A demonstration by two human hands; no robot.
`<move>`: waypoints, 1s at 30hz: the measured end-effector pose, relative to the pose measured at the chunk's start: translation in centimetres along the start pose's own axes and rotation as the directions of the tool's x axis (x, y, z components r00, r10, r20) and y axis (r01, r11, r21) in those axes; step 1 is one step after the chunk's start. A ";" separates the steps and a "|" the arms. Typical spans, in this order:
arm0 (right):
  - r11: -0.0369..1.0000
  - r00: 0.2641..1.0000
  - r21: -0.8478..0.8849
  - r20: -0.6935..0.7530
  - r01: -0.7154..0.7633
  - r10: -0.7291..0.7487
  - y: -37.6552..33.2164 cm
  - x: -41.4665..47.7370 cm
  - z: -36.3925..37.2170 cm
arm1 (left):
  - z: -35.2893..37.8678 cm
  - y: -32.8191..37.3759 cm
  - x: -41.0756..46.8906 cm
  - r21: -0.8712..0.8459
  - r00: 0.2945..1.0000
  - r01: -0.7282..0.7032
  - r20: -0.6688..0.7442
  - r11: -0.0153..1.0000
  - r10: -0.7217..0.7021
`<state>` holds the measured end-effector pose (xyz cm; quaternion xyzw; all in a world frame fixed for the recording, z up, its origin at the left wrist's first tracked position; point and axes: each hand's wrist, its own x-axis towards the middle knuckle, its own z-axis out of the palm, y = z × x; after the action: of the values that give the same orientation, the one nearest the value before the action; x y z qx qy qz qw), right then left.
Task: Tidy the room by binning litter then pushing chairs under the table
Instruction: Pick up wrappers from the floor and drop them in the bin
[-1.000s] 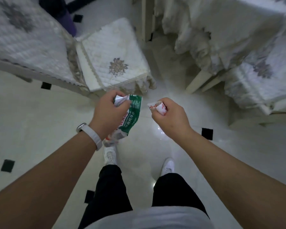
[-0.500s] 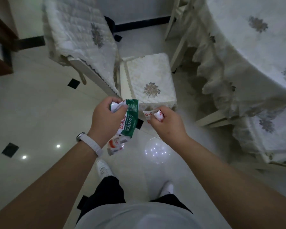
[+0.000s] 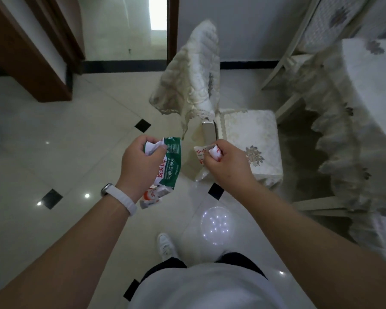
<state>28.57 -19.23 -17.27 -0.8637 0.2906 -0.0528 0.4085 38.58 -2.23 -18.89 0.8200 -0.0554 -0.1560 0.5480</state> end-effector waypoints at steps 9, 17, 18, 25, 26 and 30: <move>0.995 0.995 0.021 0.002 0.102 -0.102 -4.8 7.4 2.3 | -3.7 0.9 5.4 0.004 0.998 0.023 -0.062 1.000 -0.023; 0.978 0.988 0.155 0.040 0.141 -0.149 -9.4 20.5 5.2 | -5.0 2.8 16.8 0.110 0.992 0.002 -0.127 0.994 0.012; 0.975 0.987 0.175 0.049 0.139 -0.150 -9.8 22.4 5.5 | -5.1 3.2 18.5 0.120 0.991 0.006 -0.130 0.993 0.010; 0.975 0.992 0.199 0.058 0.098 -0.112 -12.3 32.6 5.1 | -4.3 8.8 29.6 0.129 0.994 -0.030 -0.097 0.991 0.043; 0.974 0.991 0.199 0.066 0.105 -0.120 -12.7 33.6 4.9 | -4.2 9.5 30.6 0.128 0.994 -0.047 -0.090 0.991 0.059; 0.972 0.991 0.201 0.039 0.118 -0.128 -13.5 36.9 4.0 | -3.7 10.9 33.7 0.127 0.996 -0.065 -0.046 0.990 0.072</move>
<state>66.54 -29.94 -15.33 -0.8360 0.2191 -0.0844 0.4960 72.54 -12.05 -14.19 0.8541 -0.0794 -0.1126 0.5016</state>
